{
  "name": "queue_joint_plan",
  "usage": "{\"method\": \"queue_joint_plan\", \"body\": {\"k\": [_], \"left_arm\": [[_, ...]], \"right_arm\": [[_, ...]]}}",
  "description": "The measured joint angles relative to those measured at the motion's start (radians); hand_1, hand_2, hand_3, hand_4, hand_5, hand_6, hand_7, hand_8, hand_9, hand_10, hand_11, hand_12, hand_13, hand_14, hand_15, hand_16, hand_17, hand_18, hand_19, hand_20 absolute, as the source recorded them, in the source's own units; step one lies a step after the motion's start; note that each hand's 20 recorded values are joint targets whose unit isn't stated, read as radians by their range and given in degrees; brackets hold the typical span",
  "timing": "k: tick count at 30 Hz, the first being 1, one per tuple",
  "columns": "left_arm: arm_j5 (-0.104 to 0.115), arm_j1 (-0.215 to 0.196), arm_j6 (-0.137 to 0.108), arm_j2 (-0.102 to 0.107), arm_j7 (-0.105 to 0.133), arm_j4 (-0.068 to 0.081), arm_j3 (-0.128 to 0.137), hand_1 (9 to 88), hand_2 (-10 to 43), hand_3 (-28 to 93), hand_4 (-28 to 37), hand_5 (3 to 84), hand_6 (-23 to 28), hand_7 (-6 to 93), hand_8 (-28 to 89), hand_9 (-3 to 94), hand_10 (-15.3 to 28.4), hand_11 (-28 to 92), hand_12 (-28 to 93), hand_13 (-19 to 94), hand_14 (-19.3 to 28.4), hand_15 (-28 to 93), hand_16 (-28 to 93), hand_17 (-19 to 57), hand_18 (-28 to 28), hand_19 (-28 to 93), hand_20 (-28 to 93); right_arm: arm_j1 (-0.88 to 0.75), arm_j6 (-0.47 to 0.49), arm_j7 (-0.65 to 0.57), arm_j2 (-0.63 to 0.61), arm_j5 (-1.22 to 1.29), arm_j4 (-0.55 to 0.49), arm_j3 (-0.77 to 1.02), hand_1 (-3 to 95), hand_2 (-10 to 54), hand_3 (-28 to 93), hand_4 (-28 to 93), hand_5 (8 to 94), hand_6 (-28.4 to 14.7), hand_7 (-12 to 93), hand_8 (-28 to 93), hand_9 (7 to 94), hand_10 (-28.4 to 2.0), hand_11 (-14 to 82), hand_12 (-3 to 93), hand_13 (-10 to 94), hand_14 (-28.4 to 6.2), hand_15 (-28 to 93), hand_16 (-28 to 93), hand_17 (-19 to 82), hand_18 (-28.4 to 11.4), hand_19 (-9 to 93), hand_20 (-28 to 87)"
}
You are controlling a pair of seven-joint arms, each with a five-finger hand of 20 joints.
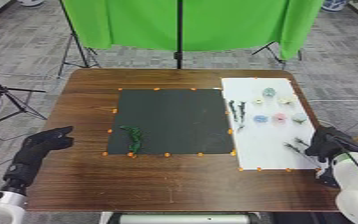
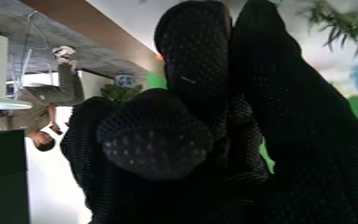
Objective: Arrange flowers
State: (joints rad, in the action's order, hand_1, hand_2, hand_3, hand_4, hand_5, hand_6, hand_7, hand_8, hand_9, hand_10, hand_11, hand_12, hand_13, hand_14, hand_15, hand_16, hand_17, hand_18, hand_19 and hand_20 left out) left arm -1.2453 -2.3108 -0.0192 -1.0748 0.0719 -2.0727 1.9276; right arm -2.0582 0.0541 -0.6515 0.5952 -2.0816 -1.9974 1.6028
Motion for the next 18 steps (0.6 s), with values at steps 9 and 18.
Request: {"method": "queue_joint_plan", "body": {"k": [9, 18], "left_arm": [[0.0, -0.001, 0.011, 0.0, -0.01, -0.003, 0.007, 28.6, 4.5, 63, -21.6, 49.1, 4.9, 11.6, -6, 49.4, 14.7, 22, 14, 41, 19.5, 23, 0, 8.0, 12.4, 8, 18], [-0.003, -0.001, 0.031, 0.0, -0.03, -0.005, 0.017, 28.6, 4.4, 63, -21.5, 48.7, 5.1, 11.5, -6, 49.0, 14.8, 22, 14, 41, 19.4, 23, 0, 7.8, 12.4, 8, 17]], "right_arm": [[0.019, -0.11, -0.023, 0.044, 0.014, -0.079, 0.025, 58.5, -9.5, 55, -13, 85.4, -2.3, 24, 16, 93.7, -10.6, 35.8, 26.3, 94, -0.7, 62, 26, 69, -12.0, 93, 53], [0.315, -0.302, -0.043, 0.169, -0.058, -0.144, -0.292, 59.5, -9.5, 54, -11, 85.5, -2.9, 24, 16, 93.6, -10.9, 36.2, 26.0, 94, -0.5, 63, 25, 70, -11.1, 93, 53]]}}
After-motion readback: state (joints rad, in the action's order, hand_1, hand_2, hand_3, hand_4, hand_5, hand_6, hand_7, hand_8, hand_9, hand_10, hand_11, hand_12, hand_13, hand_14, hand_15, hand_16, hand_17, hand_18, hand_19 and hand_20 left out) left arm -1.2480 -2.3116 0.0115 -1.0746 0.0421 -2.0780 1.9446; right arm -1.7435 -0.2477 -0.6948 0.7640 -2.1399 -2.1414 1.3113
